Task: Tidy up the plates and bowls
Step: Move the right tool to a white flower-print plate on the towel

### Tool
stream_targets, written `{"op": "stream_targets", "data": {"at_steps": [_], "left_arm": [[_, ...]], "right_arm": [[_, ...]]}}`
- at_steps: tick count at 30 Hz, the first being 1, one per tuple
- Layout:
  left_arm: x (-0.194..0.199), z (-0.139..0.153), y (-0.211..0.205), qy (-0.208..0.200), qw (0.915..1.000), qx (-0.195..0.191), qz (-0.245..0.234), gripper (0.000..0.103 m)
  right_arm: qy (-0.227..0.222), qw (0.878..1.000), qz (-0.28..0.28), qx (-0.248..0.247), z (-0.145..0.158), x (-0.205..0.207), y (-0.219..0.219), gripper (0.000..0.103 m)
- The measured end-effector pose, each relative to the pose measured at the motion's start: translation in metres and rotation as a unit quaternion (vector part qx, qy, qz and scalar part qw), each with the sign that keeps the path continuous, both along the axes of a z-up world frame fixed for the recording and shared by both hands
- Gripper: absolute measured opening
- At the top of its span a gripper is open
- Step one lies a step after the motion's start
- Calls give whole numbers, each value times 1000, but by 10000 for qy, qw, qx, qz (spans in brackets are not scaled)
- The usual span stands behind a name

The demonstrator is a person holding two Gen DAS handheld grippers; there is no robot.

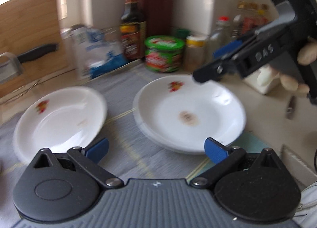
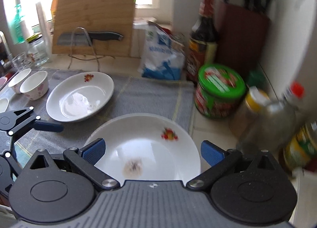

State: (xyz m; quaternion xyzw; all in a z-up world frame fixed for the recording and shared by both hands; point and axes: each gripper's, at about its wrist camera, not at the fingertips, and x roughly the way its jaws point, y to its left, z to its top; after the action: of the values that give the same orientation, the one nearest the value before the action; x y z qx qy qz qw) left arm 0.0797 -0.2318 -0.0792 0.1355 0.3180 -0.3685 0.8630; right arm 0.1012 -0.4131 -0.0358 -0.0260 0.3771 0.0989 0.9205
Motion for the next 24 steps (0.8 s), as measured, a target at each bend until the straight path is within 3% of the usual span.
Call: {"op": "stream_targets", "data": {"at_steps": [5, 10, 16, 24], "left_arm": [[6, -1, 31, 120, 9938, 160, 1094, 102], [19, -9, 62, 93, 9846, 323, 1717, 102], [45, -25, 82, 253, 9844, 209, 1728, 102], [71, -40, 79, 329, 9864, 133, 1608, 102]], "right_arm": [[50, 9992, 373, 117, -4, 32, 19, 103], [35, 9985, 546, -53, -10, 49, 49, 103], [133, 9984, 551, 44, -8, 60, 78, 103], [269, 9974, 665, -56, -5, 74, 98, 103]]}}
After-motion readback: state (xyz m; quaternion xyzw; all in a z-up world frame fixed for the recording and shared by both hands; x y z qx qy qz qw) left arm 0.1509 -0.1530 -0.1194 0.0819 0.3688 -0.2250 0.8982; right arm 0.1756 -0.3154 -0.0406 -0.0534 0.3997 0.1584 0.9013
